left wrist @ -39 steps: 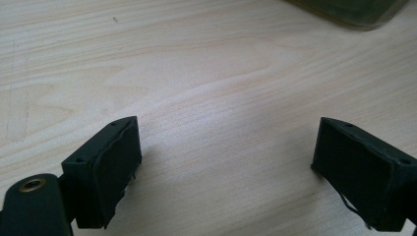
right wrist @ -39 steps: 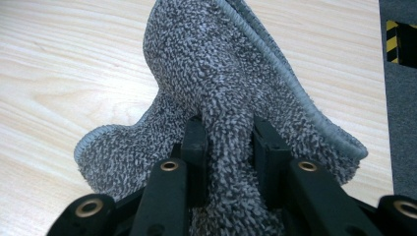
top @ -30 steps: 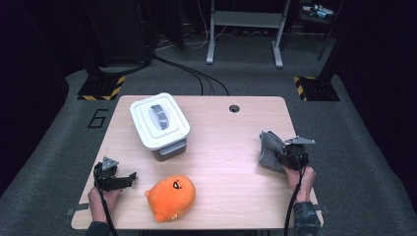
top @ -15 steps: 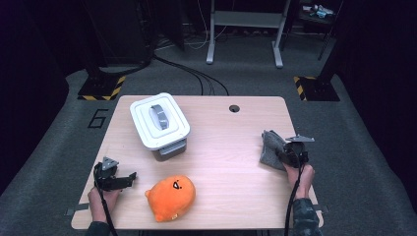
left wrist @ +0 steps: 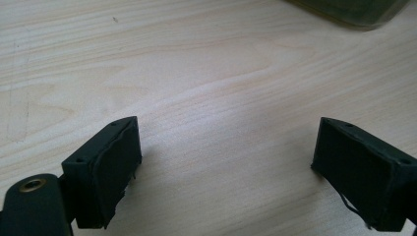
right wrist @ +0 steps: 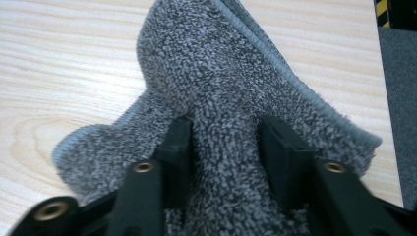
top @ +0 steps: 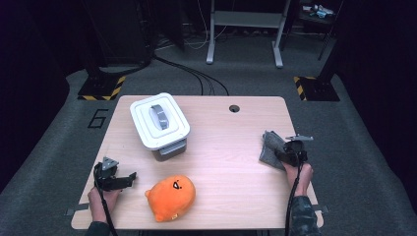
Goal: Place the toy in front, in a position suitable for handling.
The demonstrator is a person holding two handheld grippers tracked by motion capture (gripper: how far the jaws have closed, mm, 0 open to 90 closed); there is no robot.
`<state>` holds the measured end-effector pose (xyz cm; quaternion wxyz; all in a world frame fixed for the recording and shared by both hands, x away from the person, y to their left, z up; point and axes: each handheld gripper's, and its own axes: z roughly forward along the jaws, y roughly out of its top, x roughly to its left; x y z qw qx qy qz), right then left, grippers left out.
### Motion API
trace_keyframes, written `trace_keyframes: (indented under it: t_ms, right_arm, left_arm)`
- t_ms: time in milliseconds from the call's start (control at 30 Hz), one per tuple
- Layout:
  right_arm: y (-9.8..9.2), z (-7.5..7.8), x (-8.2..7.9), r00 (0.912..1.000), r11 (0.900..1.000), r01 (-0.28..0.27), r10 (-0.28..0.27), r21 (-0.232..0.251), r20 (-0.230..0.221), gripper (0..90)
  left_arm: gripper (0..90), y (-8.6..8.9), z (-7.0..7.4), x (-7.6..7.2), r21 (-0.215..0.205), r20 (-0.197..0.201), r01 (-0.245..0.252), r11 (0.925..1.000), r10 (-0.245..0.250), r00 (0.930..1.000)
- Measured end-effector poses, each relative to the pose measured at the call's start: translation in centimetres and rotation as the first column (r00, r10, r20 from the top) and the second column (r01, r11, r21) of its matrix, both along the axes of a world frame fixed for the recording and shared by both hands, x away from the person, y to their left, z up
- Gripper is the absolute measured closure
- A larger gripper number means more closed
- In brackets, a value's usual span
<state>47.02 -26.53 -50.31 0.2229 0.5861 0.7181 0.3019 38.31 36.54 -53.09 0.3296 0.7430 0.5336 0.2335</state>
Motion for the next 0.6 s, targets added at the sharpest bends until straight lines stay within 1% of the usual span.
trace_keyframes:
  t_ms: [33, 67, 100, 167, 267, 300, 333, 367, 433, 500, 533, 567, 600]
  right_arm:
    - [0.1, 0.1, -0.1, 0.9998, 1.000, 0.021, -0.021, 0.011, -0.005, 44.1]
    - [0.1, 0.1, -0.1, 0.9997, 1.000, 0.024, -0.024, 0.005, 0.009, 38.7]
    - [0.1, 0.2, -0.2, 0.9994, 0.999, 0.033, -0.033, 0.000, 0.014, 35.7]
    - [0.0, 0.6, -0.5, 0.9993, 1.000, 0.027, -0.027, -0.009, 0.025, 28.2]
    - [0.0, 1.2, -1.0, 0.9988, 1.000, 0.018, -0.018, 0.000, 0.047, 21.1]
    - [0.2, 1.3, -1.2, 0.9988, 1.000, 0.021, -0.021, 0.012, 0.043, 17.0]
    - [0.2, 1.5, -1.4, 0.9989, 1.000, 0.008, -0.009, 0.004, 0.047, 14.8]
    - [0.3, 1.6, -1.7, 0.9984, 1.000, 0.005, -0.006, 0.012, 0.056, 14.0]
    - [0.5, 1.8, -2.2, 0.9978, 1.000, -0.018, 0.017, 0.017, 0.065, 12.2]
    - [0.8, 1.9, -2.8, 0.9976, 0.999, -0.029, 0.028, 0.027, 0.063, 6.4]
    - [0.9, 1.9, -3.1, 0.9973, 0.999, -0.040, 0.039, 0.026, 0.062, 4.5]
    - [1.2, 1.9, -3.4, 0.9967, 0.999, -0.043, 0.041, 0.026, 0.070, 2.2]
    - [1.4, 1.9, -3.7, 0.9967, 0.999, -0.045, 0.044, 0.022, 0.068, 0.0]
  left_arm:
    - [10.6, 0.0, 0.0, 0.0, 0.000, 0.000, 0.000, 1.0000, 0.000, 1.0000]
    - [10.6, 0.0, 0.0, 0.0, 0.000, 0.000, 0.000, 1.0000, 0.000, 1.0000]
    - [10.6, 0.0, 0.0, 0.0, 0.000, 0.000, 0.000, 1.0000, 0.000, 1.0000]
    - [10.6, 0.0, 0.0, 0.0, 0.000, 0.000, 0.000, 1.0000, 0.000, 1.0000]
    - [10.6, 0.0, 0.0, 0.0, 0.001, 0.000, 0.001, 1.0000, -0.001, 1.0000]
    - [10.6, 0.0, 0.0, 0.0, 0.001, 0.000, 0.001, 1.0000, -0.001, 1.0000]
    - [10.6, 0.0, 0.0, 0.0, 0.001, 0.000, 0.001, 1.0000, -0.001, 1.0000]
    - [10.6, 0.0, 0.0, 0.0, 0.002, 0.000, 0.002, 1.0000, -0.002, 1.0000]
    - [10.6, 0.0, 0.0, 0.0, 0.002, 0.000, 0.001, 1.0000, -0.001, 1.0000]
    - [10.6, 0.0, 0.0, 0.0, 0.002, 0.000, 0.002, 1.0000, -0.002, 1.0000]
    - [10.6, 0.0, 0.0, 0.0, 0.003, 0.000, 0.003, 1.0000, -0.003, 1.0000]
    - [10.6, 0.0, 0.0, 0.0, 0.003, 0.000, 0.003, 1.0000, -0.003, 1.0000]
    - [10.6, 0.0, 0.0, 0.0, 0.002, 0.000, 0.003, 1.0000, -0.003, 1.0000]
